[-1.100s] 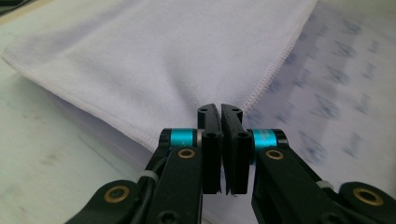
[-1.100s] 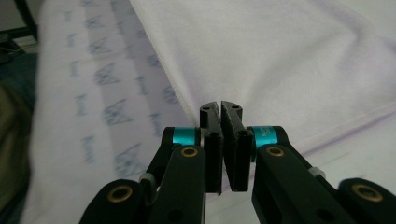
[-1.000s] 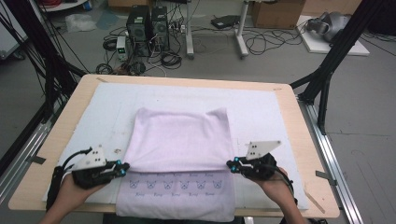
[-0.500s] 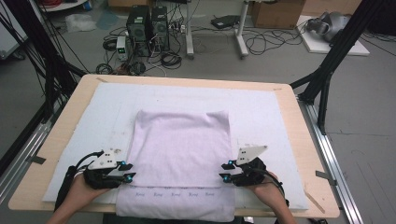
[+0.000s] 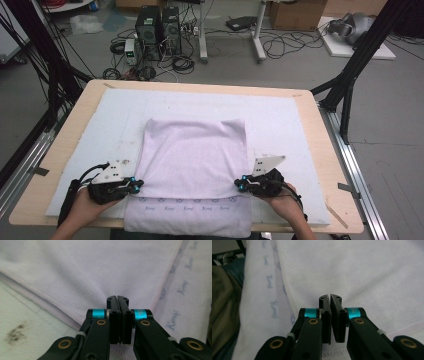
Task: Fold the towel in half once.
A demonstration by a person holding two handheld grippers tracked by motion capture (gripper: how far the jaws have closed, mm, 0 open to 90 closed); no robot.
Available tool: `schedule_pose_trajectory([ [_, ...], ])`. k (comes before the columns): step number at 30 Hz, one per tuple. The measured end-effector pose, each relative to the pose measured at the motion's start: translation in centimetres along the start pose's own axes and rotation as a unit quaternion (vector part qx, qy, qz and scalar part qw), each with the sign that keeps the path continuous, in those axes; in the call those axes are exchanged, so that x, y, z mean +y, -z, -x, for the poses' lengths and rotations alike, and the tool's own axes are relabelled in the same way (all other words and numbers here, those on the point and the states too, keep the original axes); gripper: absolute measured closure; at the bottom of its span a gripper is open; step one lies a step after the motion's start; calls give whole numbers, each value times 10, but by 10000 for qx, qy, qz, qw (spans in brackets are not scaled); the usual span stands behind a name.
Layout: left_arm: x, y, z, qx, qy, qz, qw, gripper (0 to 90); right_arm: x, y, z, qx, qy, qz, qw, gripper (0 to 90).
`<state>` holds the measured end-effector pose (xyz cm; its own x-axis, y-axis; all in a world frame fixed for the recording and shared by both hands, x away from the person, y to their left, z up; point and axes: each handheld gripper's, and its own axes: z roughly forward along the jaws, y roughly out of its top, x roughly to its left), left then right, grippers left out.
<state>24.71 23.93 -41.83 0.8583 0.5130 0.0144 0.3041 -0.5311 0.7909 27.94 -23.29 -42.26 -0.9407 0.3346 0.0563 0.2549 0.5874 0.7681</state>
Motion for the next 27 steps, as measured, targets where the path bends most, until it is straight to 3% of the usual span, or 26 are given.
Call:
schedule_pose_trajectory([
  [4, 7, 21, 5, 11, 18, 241, 9997, 881, 10, 15, -5, -34, 93, 202, 9997, 874],
  [9, -2, 43, 24, -169, 7, 278, 9995, 876, 9, 30, -30, 148, 226, 305, 9992, 865],
  [10, -5, 44, 28, -158, -25, 235, 9996, 858, 7, 33, -34, 231, 255, 283, 9990, 842],
  [11, -7, 44, 30, -152, -13, 215, 9997, 782, 5, 34, -37, 290, 236, 291, 9989, 813],
  [12, -10, 42, 30, -168, -15, 182, 9997, 714, 3, 35, -38, 269, 212, 279, 9990, 781],
  [14, -13, 35, 27, -206, 37, 128, 9997, 665, 0, 34, -36, 203, 145, 277, 9993, 743],
  [17, -15, 20, 22, -242, 8, 23, 9997, 645, -1, 22, -32, 205, 99, 259, 9994, 677],
  [21, -16, -2, 17, -321, 40, -179, 9993, 650, -3, -4, -25, 354, 90, -86, 9993, 656],
  [23, -18, -10, 19, -393, -53, -325, 9987, 716, -6, -15, -23, 448, 74, -204, 9988, 669],
  [25, -19, -14, 23, -429, -121, -267, 9986, 793, -11, -23, -24, 518, 80, -337, 9981, 723],
  [27, -17, -14, 23, -428, -87, -314, 9986, 868, -12, -23, -23, 512, 40, -219, 9984, 861],
])
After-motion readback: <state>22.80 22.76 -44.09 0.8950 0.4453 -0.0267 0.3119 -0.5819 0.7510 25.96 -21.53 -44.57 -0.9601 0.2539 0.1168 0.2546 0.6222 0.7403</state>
